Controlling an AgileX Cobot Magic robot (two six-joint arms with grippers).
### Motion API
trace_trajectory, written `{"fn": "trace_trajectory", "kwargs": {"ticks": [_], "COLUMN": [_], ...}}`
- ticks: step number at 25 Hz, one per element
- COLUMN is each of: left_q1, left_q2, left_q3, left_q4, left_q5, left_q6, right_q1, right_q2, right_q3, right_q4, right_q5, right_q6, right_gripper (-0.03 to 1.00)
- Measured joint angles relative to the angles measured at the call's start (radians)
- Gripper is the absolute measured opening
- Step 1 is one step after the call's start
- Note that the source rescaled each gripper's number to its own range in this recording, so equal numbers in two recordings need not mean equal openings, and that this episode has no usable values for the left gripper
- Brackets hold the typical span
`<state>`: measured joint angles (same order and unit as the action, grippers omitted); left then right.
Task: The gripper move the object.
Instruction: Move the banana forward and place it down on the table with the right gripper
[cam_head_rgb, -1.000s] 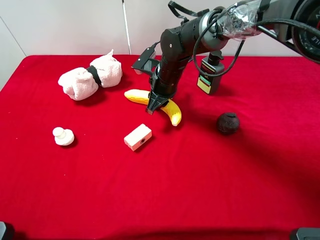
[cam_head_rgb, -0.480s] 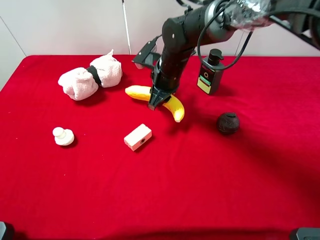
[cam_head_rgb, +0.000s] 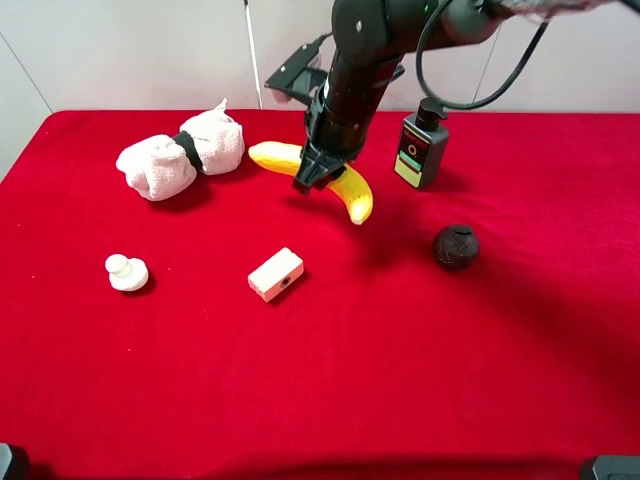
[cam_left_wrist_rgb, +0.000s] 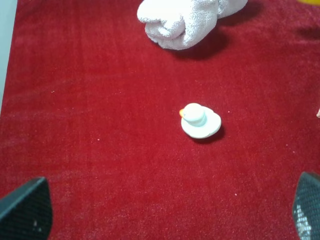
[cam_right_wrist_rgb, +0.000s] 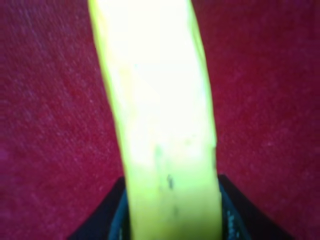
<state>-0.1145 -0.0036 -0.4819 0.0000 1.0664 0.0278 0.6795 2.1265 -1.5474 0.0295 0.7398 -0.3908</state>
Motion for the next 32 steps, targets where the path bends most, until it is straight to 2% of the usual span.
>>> {"fn": "trace_trajectory", "kwargs": {"ticks": [8,23,32], "left_q1": [0.000,0.000,0.000], "left_q2": [0.000,0.000,0.000], "left_q3": [0.000,0.000,0.000], "left_q4": [0.000,0.000,0.000], "left_q5": [0.000,0.000,0.000], "left_q6": [0.000,0.001,0.001], "right_q1": [0.015,0.026,0.041], "right_q2": [-0.101,-0.373,-0.539], "right_q3": [0.046,0.377,0.603], "right_q4": [-0.008,0.008,0.064], "right_q5": [0.052,0.032,0.002], "right_q6": [0.025,0.149,0.211], "right_gripper": [0.00,0.00,0.00]}}
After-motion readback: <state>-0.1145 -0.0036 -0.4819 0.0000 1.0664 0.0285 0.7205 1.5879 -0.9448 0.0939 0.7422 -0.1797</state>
